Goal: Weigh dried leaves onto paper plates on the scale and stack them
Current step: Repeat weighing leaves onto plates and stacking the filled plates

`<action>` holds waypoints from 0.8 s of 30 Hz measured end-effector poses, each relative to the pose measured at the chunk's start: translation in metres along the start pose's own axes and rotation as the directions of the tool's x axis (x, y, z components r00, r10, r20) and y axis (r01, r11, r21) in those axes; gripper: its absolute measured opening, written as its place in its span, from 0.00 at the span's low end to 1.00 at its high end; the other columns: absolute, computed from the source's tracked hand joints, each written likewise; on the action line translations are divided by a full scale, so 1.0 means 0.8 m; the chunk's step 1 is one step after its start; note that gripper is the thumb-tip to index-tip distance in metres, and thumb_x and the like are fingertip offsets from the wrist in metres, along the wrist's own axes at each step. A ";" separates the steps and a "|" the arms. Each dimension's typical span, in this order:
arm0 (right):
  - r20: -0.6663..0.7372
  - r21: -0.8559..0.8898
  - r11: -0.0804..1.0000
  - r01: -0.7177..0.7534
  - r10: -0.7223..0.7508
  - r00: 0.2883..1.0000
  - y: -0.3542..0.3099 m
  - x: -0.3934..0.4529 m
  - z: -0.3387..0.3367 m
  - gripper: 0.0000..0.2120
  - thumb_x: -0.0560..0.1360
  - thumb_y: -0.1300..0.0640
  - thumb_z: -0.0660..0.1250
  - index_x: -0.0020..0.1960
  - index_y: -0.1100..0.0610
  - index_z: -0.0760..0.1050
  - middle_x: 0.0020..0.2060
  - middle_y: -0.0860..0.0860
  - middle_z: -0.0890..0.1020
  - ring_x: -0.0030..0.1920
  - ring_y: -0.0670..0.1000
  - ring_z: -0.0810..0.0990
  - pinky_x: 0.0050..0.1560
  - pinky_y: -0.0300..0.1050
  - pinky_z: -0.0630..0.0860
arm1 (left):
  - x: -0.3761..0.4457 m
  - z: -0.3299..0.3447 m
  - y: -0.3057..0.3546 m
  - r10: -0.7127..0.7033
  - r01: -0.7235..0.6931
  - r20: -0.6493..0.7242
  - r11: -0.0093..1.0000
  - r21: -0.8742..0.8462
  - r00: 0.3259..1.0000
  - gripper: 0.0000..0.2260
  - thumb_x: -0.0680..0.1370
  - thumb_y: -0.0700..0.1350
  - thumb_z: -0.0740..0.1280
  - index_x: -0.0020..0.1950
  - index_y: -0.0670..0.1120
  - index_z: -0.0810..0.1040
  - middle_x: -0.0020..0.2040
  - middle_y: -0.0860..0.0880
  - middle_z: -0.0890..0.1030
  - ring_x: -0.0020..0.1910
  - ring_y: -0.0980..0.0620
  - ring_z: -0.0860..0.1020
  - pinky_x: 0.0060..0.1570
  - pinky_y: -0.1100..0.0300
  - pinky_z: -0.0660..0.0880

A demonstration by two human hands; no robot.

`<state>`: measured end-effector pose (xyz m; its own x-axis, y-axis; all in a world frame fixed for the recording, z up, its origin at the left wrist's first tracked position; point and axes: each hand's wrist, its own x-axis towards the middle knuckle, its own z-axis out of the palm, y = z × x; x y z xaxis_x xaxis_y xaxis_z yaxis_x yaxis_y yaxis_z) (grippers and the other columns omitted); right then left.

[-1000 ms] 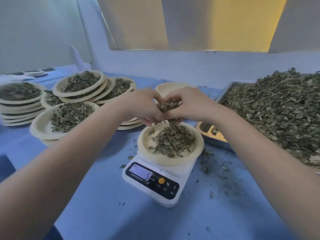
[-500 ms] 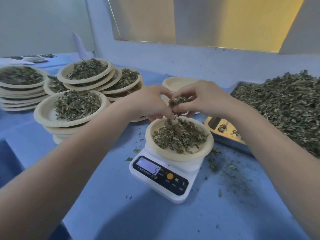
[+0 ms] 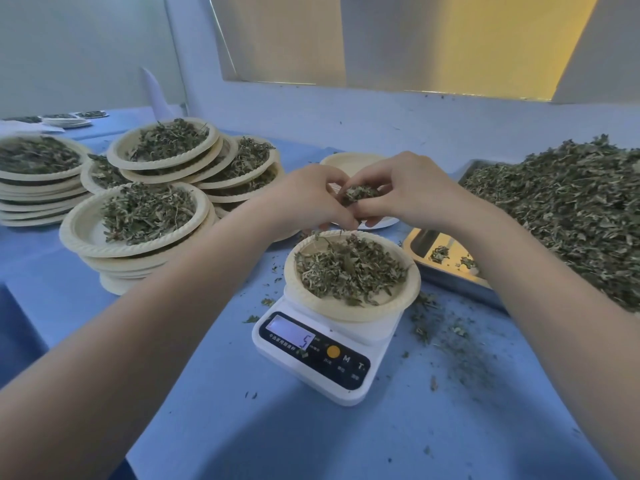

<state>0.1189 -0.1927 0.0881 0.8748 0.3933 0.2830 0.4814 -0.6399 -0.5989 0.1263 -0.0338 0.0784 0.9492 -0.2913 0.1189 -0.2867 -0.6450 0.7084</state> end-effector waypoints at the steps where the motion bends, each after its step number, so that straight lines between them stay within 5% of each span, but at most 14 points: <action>1: -0.003 -0.001 1.000 0.003 -0.003 1.000 0.000 0.000 -0.001 0.10 0.69 0.64 0.73 0.46 0.51 0.82 0.34 0.44 0.82 0.31 0.41 0.82 0.34 0.25 0.71 | 0.000 0.000 0.001 0.002 -0.002 -0.001 1.000 0.002 1.000 0.13 0.68 0.40 0.74 0.51 0.46 0.79 0.32 0.51 0.75 0.28 0.53 0.73 0.28 0.64 0.68; 18: -0.022 0.025 0.998 0.064 -0.063 0.998 -0.001 0.001 0.002 0.08 0.69 0.63 0.74 0.47 0.54 0.83 0.35 0.42 0.82 0.29 0.38 0.80 0.33 0.25 0.70 | -0.004 -0.006 0.004 0.013 -0.012 -0.013 1.000 0.025 1.000 0.09 0.68 0.38 0.74 0.46 0.45 0.78 0.19 0.56 0.71 0.21 0.58 0.71 0.26 0.65 0.66; 24: -0.023 0.055 0.997 0.062 -0.061 0.998 0.000 0.004 0.004 0.08 0.69 0.60 0.75 0.47 0.54 0.83 0.32 0.40 0.81 0.29 0.40 0.80 0.34 0.26 0.71 | -0.007 -0.008 -0.003 -0.007 0.007 -0.007 1.000 0.008 1.000 0.12 0.69 0.37 0.73 0.51 0.43 0.79 0.26 0.51 0.72 0.24 0.55 0.69 0.24 0.68 0.66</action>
<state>0.1212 -0.1894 0.0864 0.8447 0.4164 0.3362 0.5313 -0.5771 -0.6202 0.1226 -0.0266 0.0805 0.9520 -0.2818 0.1191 -0.2813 -0.6528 0.7034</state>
